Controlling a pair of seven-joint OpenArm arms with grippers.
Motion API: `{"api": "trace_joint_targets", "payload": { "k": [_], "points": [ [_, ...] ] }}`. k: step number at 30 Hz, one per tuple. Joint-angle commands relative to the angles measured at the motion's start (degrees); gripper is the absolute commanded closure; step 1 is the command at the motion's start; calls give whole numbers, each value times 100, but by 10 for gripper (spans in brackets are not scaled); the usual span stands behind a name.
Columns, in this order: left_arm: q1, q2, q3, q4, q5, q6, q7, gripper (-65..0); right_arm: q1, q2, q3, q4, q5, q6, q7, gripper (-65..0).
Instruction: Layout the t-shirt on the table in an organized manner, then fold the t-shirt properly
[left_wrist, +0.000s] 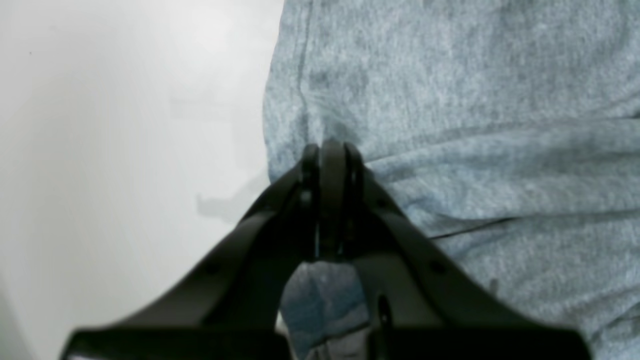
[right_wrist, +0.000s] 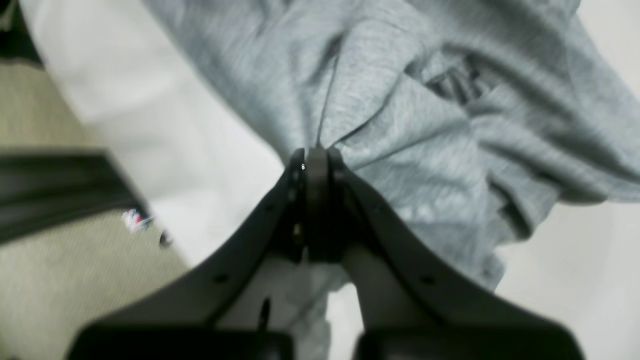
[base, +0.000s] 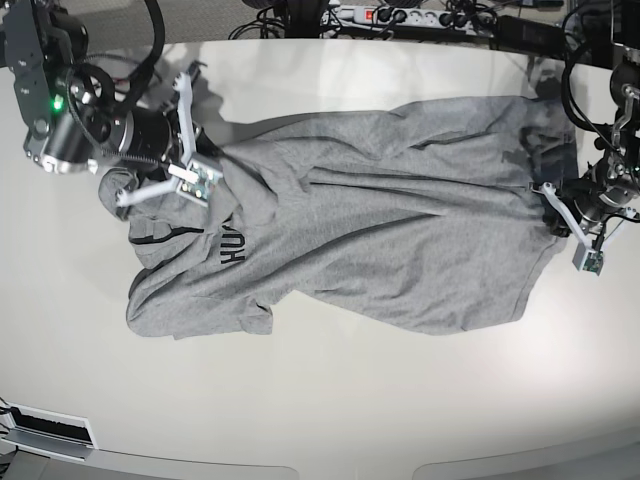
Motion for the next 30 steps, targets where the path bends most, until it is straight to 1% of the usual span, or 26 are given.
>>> {"api": "trace_joint_targets", "payload": {
  "k": [1,4,8,11,15,16,18,21,22,24,25,26,28,29,30],
  "points": [
    [-83,-116,-74,83,-4,7,-129,0,-116,105,28,133,52,6,-76,0],
    [-83,-116,-74,83,-4,4,-129,0,-498,219,28,149,52,6,-498,0],
    [-85,-116,-74,83,-4,7,-129,0,-1025,479,28,149,31,-4,-599,0],
    [-85,-116,-74,83,-4,7,-129,0,-1303,710,28,149,35,-199,-791,0],
    [-87,-133,-74,83,-4,4,-129,0,-1467,988,28,149,37,-693,-1091,0],
    [-87,-136,-74,83,-4,7,-129,0,-1515,1060,28,149,33,-791,-1121,0],
    [-83,-144,-74,83,-4,7,-127,0,-1637,1193,28,149,22,-800,-1115,0],
    [-87,-146,-74,83,-4,2,-127,0,-1681,1213,28,149,20,-807,-1067,0],
    [-94,-146,-74,83,-4,-37,-127,0,-1681,1213,28,149,13,-828,-975,0],
    [-101,-184,-74,85,28,-313,-127,0,-1674,1213,28,149,15,-935,-866,0],
    [-103,-229,-74,85,37,-466,-129,-18,-1648,1213,28,149,15,-975,-868,-44],
    [-103,-291,-74,85,33,-549,-127,-103,-1615,1213,28,149,13,-1058,-870,-119],
    [-98,-422,-74,85,31,-586,-127,-298,-1582,1213,28,149,15,-1193,-863,-264],
    [-98,-490,-74,85,33,-581,-127,-373,-1537,1213,28,151,15,-1185,-789,-303],
    [-101,-560,-74,85,33,-579,-122,-410,-1513,1211,28,151,20,-1185,-734,-315]
  ]
}}
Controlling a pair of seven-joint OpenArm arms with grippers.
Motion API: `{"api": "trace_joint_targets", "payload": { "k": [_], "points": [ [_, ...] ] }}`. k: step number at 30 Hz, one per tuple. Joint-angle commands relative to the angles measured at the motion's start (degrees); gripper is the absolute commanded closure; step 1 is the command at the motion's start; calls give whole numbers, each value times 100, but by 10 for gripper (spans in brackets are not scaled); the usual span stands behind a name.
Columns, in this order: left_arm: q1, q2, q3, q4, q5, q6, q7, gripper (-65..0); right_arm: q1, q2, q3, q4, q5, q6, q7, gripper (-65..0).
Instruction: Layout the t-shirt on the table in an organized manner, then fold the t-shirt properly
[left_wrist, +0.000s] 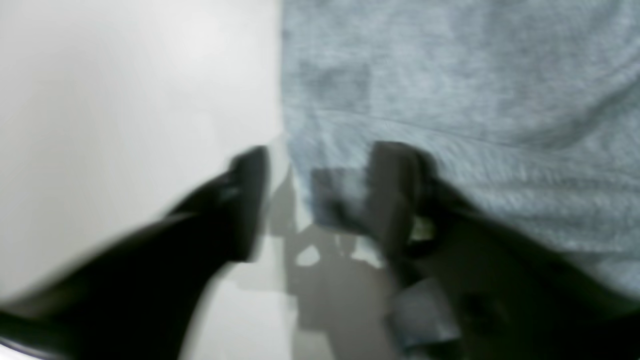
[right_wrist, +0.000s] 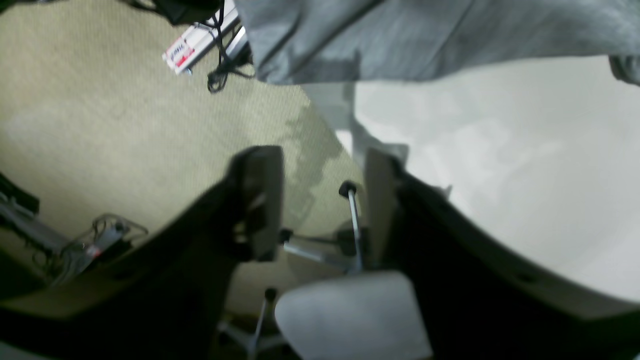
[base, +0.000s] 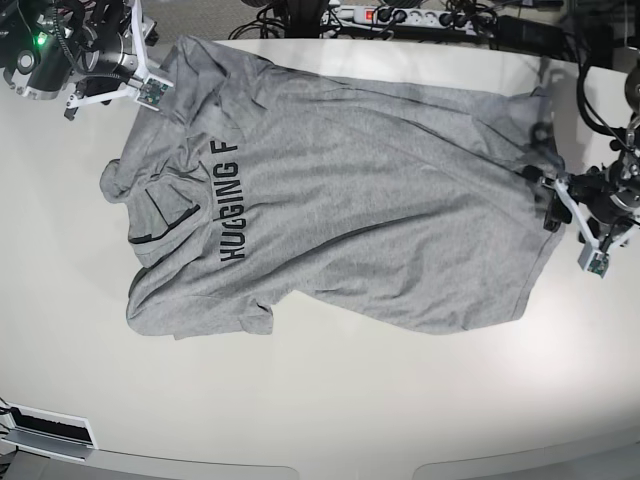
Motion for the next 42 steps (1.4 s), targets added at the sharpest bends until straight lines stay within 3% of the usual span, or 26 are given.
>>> {"api": "trace_joint_targets", "payload": {
  "k": [1,6,9,15,18,22,28,35,38,42],
  "points": [
    [-94,-192,-74,85,-13,4,-96,-418,35,81,28,98,22,-22,155,-314],
    [-94,-483,-74,85,-103,-52,20,-418,46,68,28,98,22,-249,957,-314],
    [-94,-590,-74,87,-361,-221,315,-418,101,-52,28,96,0,-271,1126,-315],
    [-68,-608,-74,85,-1311,-1137,994,-418,269,-533,28,94,-197,-278,1449,-322],
    [-61,-608,-74,85,-1432,-1355,1141,-418,267,-756,28,90,-507,-426,1652,-383],
    [-61,-608,-74,87,-1628,-1718,1370,-418,267,-855,28,79,-778,-688,1851,-394],
    [-9,-638,-74,87,-2669,-2430,2175,-418,267,-903,28,-334,-988,-824,2024,-394],
    [35,-654,-74,85,-2876,-2449,2168,-418,341,-918,28,-664,-990,-763,2212,-389],
    [35,-656,-74,85,-2887,-2449,2173,-418,398,-918,28,-664,-990,-601,2188,-300],
    [35,-656,-74,85,-2889,-2449,2175,-418,424,-918,28,-660,-984,-208,2111,0]
  ]
}}
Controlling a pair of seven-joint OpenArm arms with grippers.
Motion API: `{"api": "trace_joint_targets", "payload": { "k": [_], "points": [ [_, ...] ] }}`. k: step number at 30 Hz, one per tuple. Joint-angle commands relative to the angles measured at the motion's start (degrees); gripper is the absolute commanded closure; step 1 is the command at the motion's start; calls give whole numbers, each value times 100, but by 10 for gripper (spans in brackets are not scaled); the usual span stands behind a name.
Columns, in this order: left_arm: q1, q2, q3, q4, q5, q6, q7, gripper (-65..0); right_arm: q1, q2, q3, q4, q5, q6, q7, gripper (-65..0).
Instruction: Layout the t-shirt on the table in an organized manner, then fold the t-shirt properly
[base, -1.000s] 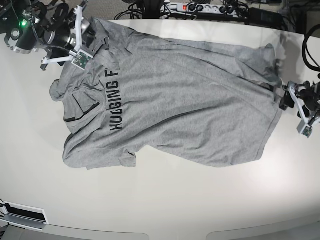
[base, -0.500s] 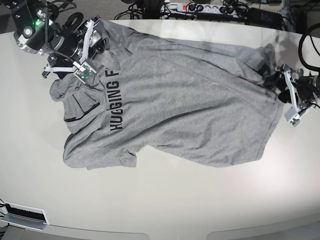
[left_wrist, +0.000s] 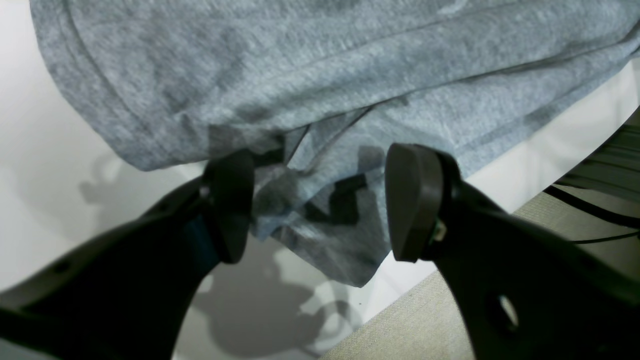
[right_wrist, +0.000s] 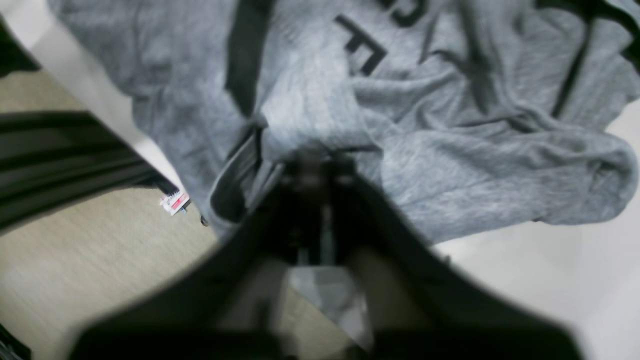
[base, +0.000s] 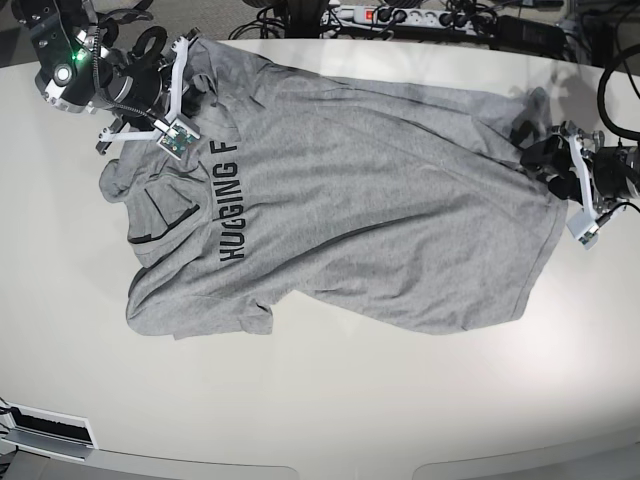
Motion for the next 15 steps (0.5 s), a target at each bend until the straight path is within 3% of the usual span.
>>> {"api": "trace_joint_targets", "payload": {
  "k": [1,6,9,10,13,15],
  "points": [
    [-63,-142,-74,83,-74,-32,-55,-418,15,66,28,94,24,136,39,0],
    [-63,-142,-74,83,-76,-32,-42,-418,15,70,28,107,24,625,-267,0],
    [-63,-142,-74,83,-76,-32,-42,-418,17,68,28,107,61,693,-260,0],
    [-63,-142,-74,83,-76,-32,-42,-418,22,70,28,107,142,693,-260,-41],
    [-66,-142,-74,83,-92,-32,-44,-418,22,68,28,107,341,566,-245,-293],
    [-63,-142,-74,83,-118,-32,-44,-418,22,70,28,107,459,579,-216,-417]
  ]
}}
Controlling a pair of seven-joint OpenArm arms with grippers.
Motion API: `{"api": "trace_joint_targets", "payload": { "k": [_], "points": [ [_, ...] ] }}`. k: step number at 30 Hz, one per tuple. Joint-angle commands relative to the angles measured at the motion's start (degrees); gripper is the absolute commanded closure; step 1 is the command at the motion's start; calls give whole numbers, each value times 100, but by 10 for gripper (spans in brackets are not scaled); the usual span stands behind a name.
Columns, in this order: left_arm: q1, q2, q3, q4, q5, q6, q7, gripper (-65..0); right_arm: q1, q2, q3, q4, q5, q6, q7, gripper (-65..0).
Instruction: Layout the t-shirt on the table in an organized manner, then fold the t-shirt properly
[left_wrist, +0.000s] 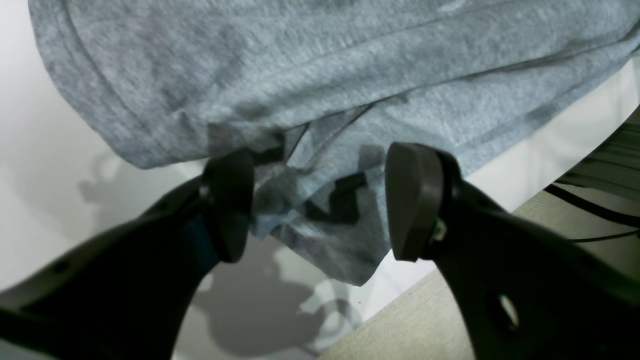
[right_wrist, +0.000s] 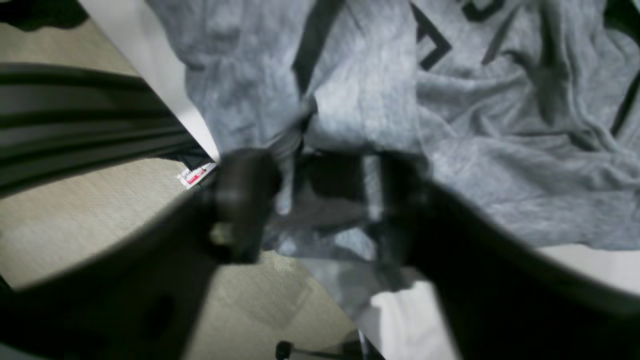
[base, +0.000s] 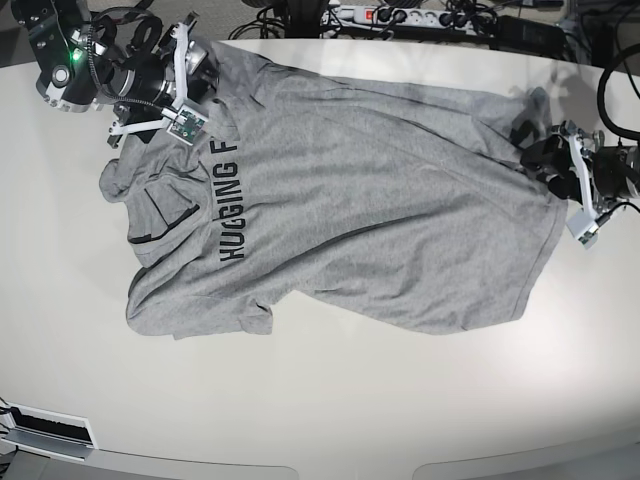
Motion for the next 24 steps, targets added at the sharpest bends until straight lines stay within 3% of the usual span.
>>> {"api": "trace_joint_targets", "payload": {
  "k": [1,4,10,18,24],
  "points": [
    [-61,-140,-74,83,-103,-32,-46,-418,22,68,28,109,160,55,79,-446],
    [-61,-140,-74,83,-103,-32,-46,-418,15,68,28,227,431,254,13,-452],
    [-61,-140,-74,83,-101,-32,-46,-418,20,68,28,822,457,229,42,-452],
    [-61,-140,-74,83,-103,-32,-48,-418,17,66,28,837,-372,-341,992,-452],
    [-61,-140,-74,83,-103,-32,-48,-418,15,66,28,835,-396,-662,1025,-452]
  ]
}}
